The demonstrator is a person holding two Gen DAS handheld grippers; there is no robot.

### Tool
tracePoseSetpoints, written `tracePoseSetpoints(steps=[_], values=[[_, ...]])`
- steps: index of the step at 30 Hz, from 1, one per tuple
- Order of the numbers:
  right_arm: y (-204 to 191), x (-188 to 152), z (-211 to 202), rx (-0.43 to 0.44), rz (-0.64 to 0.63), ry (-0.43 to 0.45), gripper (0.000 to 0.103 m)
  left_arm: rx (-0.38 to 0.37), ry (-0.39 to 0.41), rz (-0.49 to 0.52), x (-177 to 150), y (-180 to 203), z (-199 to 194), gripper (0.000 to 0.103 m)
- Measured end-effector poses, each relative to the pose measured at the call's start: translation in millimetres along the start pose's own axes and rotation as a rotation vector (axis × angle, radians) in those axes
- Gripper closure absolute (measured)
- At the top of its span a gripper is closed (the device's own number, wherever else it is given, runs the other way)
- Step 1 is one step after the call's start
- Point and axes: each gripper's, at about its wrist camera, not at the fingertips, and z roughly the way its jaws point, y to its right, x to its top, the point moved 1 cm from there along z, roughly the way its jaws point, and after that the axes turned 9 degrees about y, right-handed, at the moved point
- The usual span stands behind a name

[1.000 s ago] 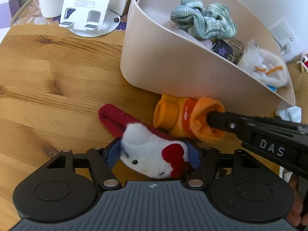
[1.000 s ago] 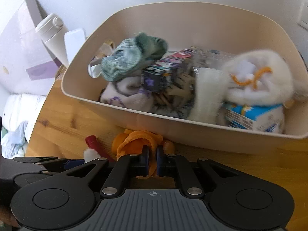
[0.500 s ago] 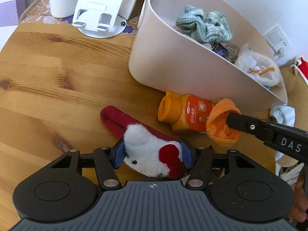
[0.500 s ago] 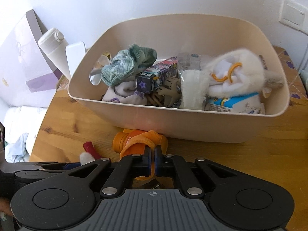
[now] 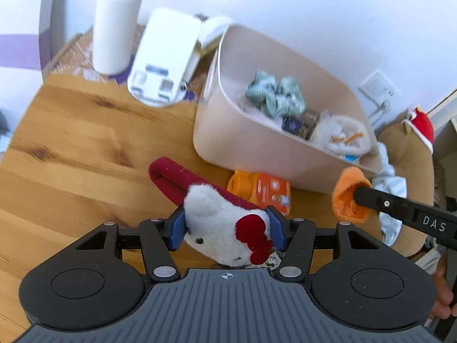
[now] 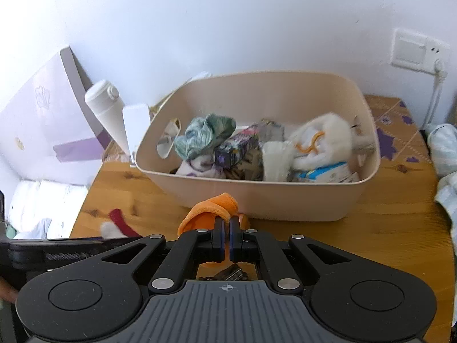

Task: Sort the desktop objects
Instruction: 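Lift both plushes and carry them over the basket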

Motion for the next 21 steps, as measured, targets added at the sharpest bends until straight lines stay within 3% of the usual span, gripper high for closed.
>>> tracePoseSetpoints(steps=[11, 21], values=[[29, 31, -46, -0.080, 0.050, 0.163, 0.100, -0.019, 0.156, 0.115, 42, 20, -41, 0.044], [53, 82, -65, -0.129, 0.053, 0.308, 0.100, -0.034, 0.264, 0.261, 98, 69, -36, 0.044]])
